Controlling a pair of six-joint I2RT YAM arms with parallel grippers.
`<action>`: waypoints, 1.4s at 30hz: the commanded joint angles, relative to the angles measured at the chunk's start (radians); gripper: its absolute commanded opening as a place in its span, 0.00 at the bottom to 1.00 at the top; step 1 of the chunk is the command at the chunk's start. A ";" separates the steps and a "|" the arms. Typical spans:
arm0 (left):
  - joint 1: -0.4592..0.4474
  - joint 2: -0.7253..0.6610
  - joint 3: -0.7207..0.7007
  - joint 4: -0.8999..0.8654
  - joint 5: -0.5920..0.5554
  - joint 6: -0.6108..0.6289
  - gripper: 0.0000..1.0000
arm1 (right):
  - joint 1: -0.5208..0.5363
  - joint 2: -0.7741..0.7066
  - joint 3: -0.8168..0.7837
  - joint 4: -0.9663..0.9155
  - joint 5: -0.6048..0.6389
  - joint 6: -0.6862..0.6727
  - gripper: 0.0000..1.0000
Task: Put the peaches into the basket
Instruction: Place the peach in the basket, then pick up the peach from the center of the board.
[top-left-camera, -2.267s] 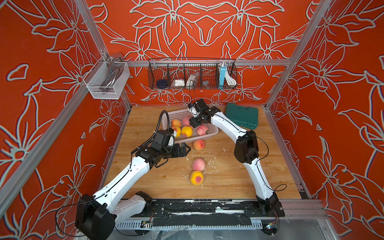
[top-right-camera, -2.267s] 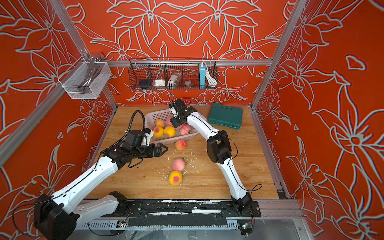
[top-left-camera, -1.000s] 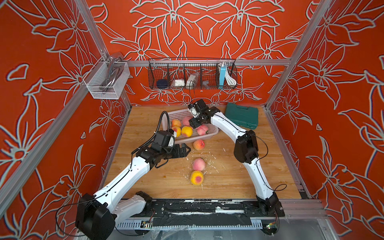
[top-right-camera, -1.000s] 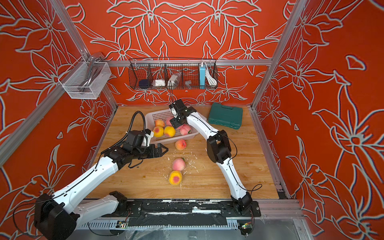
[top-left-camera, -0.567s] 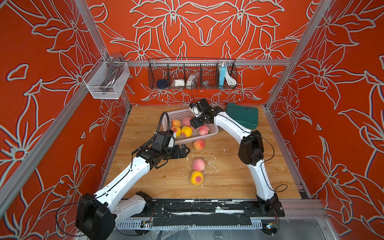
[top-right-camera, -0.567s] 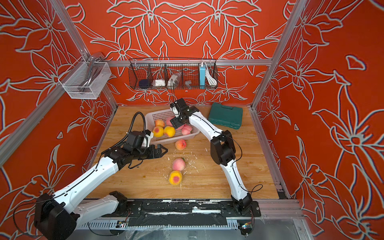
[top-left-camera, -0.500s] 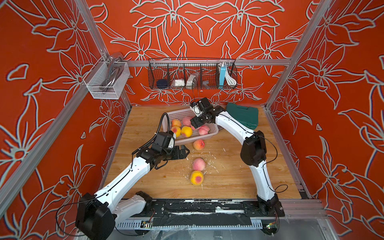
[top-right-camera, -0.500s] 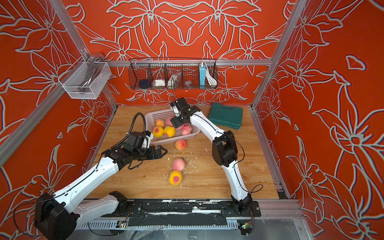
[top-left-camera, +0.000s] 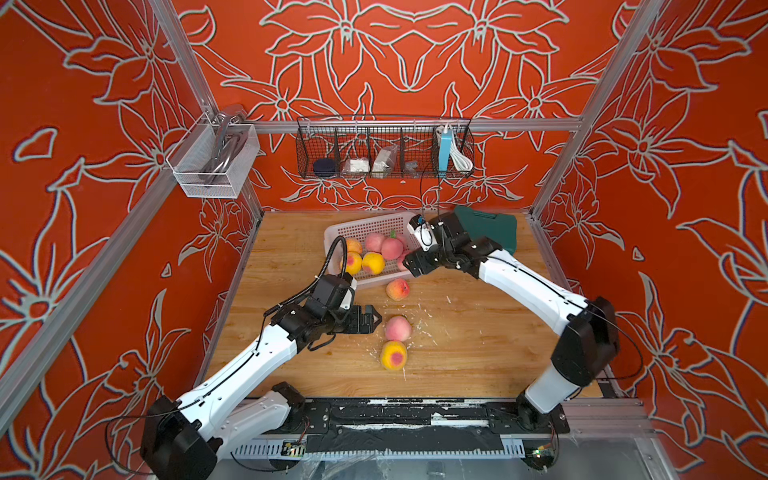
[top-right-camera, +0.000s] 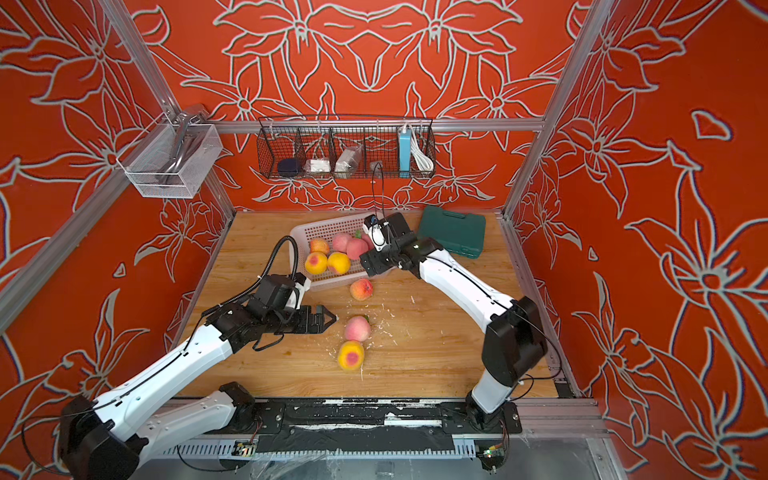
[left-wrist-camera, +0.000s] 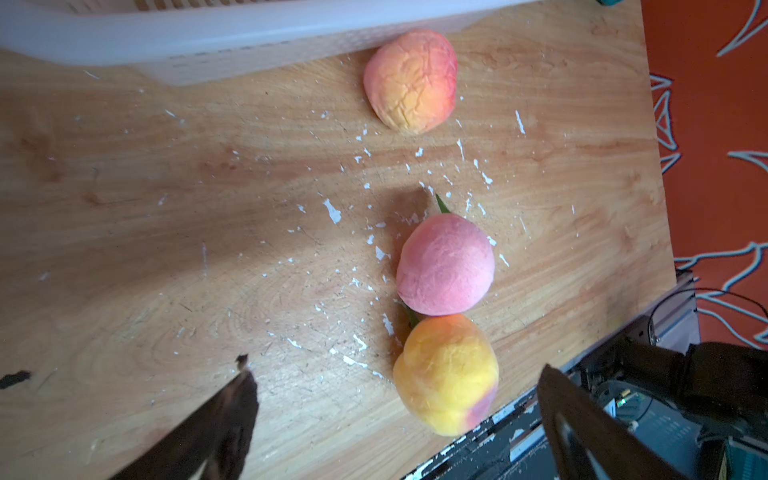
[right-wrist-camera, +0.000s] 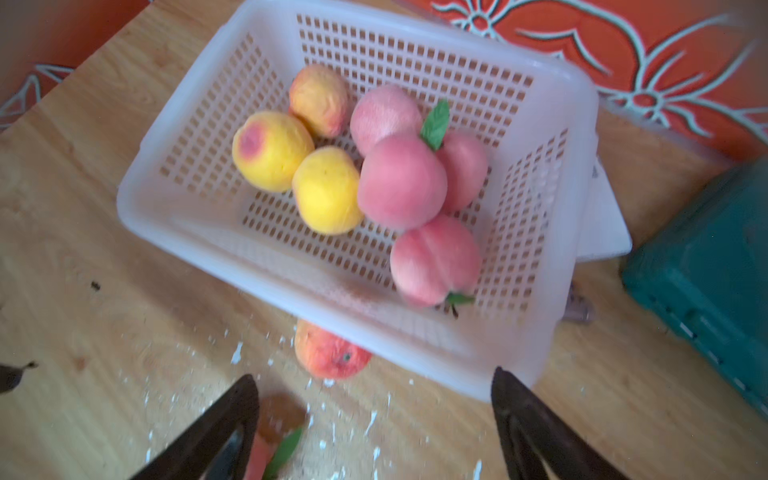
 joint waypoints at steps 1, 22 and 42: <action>-0.045 -0.038 -0.007 -0.029 -0.012 -0.033 0.98 | 0.006 -0.128 -0.159 0.082 -0.041 0.043 0.91; -0.352 0.054 -0.116 0.134 -0.095 -0.232 0.98 | 0.016 -0.630 -0.814 0.385 -0.174 0.282 0.92; -0.397 0.272 -0.089 0.236 -0.177 -0.245 0.90 | 0.016 -0.686 -0.841 0.360 -0.162 0.277 0.93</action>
